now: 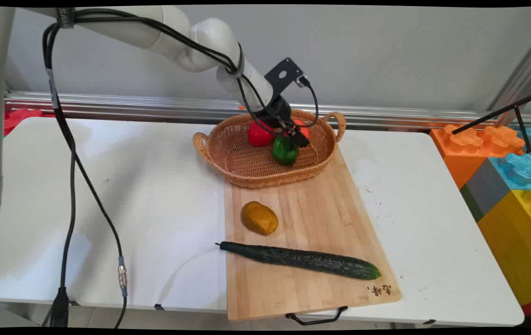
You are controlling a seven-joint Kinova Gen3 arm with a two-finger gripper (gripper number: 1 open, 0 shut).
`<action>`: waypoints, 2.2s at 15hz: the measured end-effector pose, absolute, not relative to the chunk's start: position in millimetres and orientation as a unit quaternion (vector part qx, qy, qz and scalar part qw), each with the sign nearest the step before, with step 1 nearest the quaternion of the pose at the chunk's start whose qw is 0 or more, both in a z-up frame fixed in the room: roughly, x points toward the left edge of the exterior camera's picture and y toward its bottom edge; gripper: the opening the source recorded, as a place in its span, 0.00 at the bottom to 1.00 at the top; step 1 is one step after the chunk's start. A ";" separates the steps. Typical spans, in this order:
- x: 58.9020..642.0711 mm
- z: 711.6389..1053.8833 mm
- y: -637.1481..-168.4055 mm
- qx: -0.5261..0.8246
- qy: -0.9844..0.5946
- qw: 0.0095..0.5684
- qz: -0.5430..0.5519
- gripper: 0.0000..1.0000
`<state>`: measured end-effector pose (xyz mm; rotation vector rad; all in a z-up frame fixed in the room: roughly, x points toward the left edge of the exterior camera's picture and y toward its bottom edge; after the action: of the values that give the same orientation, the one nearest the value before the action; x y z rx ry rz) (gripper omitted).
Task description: Pick up the cucumber from the cutting board
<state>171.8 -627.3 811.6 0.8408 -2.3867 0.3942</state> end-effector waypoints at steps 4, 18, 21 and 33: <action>161.9 822.5 -615.7 0.309 -0.892 0.302 0.130 1.00; 139.7 899.6 -474.7 0.226 -0.936 0.269 0.014 1.00; 141.3 903.0 -443.7 0.190 -0.946 0.264 -0.013 1.00; 140.3 827.4 -409.4 0.120 -0.953 0.276 -0.023 1.00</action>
<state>140.3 -409.4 827.4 0.3227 -2.5620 -0.0613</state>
